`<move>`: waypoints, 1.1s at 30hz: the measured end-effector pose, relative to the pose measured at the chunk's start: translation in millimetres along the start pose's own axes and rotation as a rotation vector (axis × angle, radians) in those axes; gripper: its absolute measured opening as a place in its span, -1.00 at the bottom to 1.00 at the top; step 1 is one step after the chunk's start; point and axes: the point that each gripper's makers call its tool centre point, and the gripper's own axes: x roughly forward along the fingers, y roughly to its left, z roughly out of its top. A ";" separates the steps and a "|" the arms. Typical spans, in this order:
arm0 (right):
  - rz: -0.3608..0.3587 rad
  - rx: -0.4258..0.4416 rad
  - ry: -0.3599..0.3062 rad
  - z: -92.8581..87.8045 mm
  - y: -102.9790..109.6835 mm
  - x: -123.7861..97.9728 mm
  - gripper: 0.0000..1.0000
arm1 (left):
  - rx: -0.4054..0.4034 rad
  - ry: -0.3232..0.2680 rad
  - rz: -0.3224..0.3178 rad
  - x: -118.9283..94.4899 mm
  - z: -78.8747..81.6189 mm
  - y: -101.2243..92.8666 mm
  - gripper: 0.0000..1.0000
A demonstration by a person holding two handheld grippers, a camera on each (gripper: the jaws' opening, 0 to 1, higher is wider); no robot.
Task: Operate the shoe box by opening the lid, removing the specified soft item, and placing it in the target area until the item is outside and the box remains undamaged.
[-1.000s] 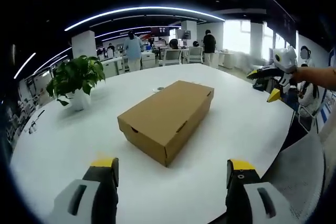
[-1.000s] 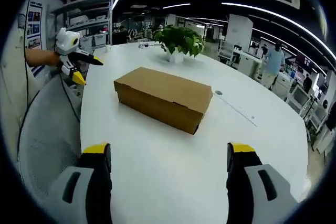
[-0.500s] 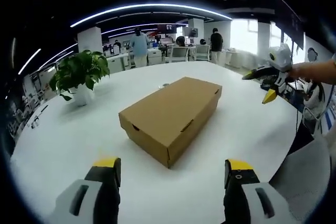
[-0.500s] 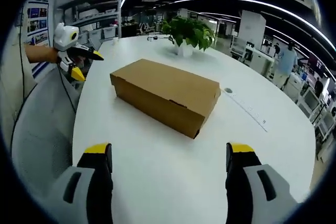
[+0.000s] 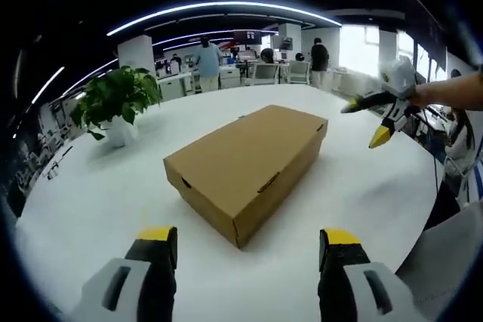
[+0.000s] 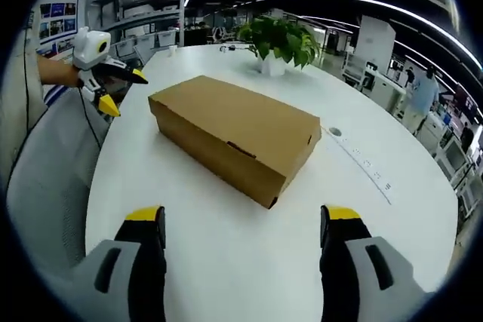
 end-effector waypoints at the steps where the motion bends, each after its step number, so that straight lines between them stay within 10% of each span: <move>1: 0.002 -0.002 0.002 0.2 -1.6 1.8 0.55 | -0.001 -0.001 0.005 1.3 0.5 0.4 0.57; 33: 0.035 -0.078 0.024 25.5 -30.3 63.4 0.06 | -0.068 0.011 0.103 49.6 7.1 12.9 0.27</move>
